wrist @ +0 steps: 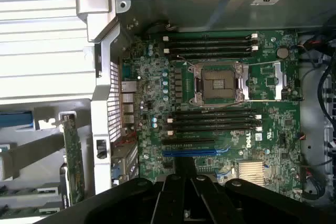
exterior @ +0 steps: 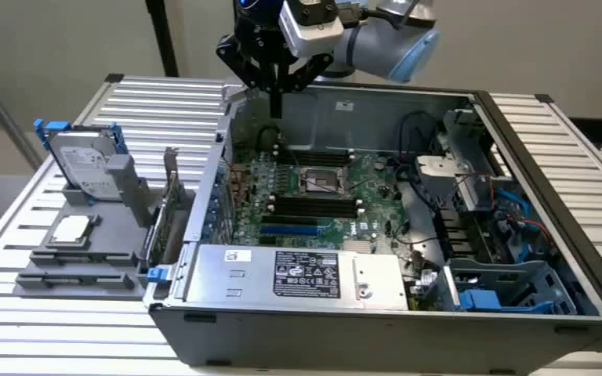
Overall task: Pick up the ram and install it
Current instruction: 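Reach for the ram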
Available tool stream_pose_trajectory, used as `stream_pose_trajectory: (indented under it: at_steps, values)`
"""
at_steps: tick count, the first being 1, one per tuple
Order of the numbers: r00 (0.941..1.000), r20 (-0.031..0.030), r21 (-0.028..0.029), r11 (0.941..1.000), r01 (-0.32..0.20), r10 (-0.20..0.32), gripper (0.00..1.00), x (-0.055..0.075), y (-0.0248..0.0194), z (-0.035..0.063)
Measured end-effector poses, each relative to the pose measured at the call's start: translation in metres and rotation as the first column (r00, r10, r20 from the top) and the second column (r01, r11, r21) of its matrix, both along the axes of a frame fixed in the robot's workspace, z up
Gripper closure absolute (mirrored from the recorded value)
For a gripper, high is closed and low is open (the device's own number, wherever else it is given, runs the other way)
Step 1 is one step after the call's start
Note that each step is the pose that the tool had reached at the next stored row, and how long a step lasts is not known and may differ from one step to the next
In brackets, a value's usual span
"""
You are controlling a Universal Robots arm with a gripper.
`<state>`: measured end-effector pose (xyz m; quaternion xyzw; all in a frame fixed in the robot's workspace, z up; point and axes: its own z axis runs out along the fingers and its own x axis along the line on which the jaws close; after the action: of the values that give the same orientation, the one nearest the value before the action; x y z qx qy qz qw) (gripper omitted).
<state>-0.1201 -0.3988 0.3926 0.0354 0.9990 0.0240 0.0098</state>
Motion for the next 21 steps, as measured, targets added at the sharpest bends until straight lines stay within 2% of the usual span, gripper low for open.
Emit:
stream_pose_trajectory:
  at_steps: [21]
  values:
    - [1.0000, -0.0001, 0.0000, 1.0000, 0.000, 0.000, 0.89, 0.0001, 0.0000, 0.0000]
